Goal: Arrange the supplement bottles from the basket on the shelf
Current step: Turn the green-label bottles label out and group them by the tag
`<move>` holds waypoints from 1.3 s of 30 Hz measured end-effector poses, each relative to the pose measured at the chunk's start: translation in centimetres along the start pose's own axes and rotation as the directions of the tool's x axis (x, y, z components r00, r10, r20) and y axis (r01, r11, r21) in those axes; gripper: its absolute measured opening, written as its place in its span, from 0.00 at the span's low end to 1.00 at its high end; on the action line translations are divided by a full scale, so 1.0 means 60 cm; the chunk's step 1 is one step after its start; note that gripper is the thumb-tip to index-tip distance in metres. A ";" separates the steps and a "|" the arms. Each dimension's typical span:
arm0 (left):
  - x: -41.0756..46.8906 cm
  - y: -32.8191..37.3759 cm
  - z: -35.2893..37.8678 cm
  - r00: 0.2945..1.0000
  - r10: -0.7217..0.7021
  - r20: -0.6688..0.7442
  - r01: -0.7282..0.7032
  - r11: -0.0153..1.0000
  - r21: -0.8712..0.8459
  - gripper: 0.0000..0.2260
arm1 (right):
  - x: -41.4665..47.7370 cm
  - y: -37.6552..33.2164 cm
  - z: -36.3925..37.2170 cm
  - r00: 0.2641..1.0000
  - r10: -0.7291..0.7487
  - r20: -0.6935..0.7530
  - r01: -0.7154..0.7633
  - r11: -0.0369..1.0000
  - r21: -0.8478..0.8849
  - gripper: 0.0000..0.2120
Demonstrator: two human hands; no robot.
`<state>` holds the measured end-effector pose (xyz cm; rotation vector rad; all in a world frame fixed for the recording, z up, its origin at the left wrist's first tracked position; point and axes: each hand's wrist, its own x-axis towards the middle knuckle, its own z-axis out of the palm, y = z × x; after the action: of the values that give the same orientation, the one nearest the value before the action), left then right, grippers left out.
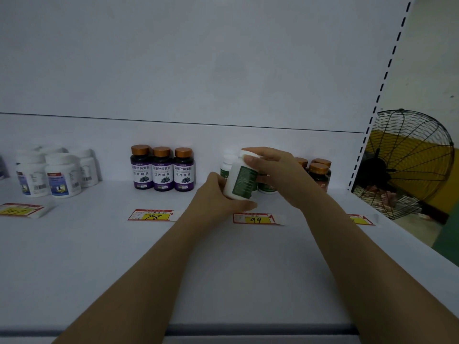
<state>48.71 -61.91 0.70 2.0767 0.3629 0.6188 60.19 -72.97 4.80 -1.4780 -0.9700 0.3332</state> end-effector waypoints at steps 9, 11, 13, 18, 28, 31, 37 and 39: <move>-0.001 0.006 0.001 0.997 0.054 -0.048 -0.052 0.998 0.027 0.25 | -0.002 0.001 0.015 0.999 0.012 0.035 -0.013 0.999 0.031 0.13; -0.001 0.005 0.002 0.996 0.053 -0.072 -0.051 0.998 0.022 0.26 | 0.000 0.004 0.015 1.000 0.006 -0.025 -0.005 1.000 0.014 0.15; -0.002 0.010 0.001 0.999 0.041 -0.023 -0.041 0.999 -0.025 0.24 | 0.002 0.005 0.007 1.000 0.023 -0.022 -0.021 0.996 0.083 0.17; -0.002 0.015 -0.001 0.995 0.025 0.098 -0.016 0.995 -0.099 0.20 | 0.002 0.000 -0.003 0.998 0.023 0.050 -0.034 0.970 0.242 0.19; -0.005 0.007 -0.001 0.998 0.027 -0.065 -0.023 0.998 0.064 0.29 | -0.001 0.004 0.007 1.000 0.006 0.029 -0.009 0.997 0.080 0.17; -0.005 0.011 -0.001 1.000 0.013 0.026 -0.012 1.000 -0.014 0.23 | 0.003 0.009 0.002 1.000 0.011 -0.006 -0.010 0.996 0.087 0.16; -0.001 0.014 -0.011 0.987 0.000 0.163 0.020 0.992 -0.122 0.15 | 0.006 0.012 -0.010 0.996 0.080 0.027 -0.083 0.989 0.126 0.15; -0.001 0.011 -0.010 0.990 -0.001 0.142 0.016 0.995 -0.103 0.16 | 0.006 0.014 -0.009 0.992 0.112 0.055 -0.117 0.987 0.108 0.16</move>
<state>48.33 -61.87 1.55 2.0050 0.2523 0.4714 61.11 -72.97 4.27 -1.4326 -0.8926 0.5013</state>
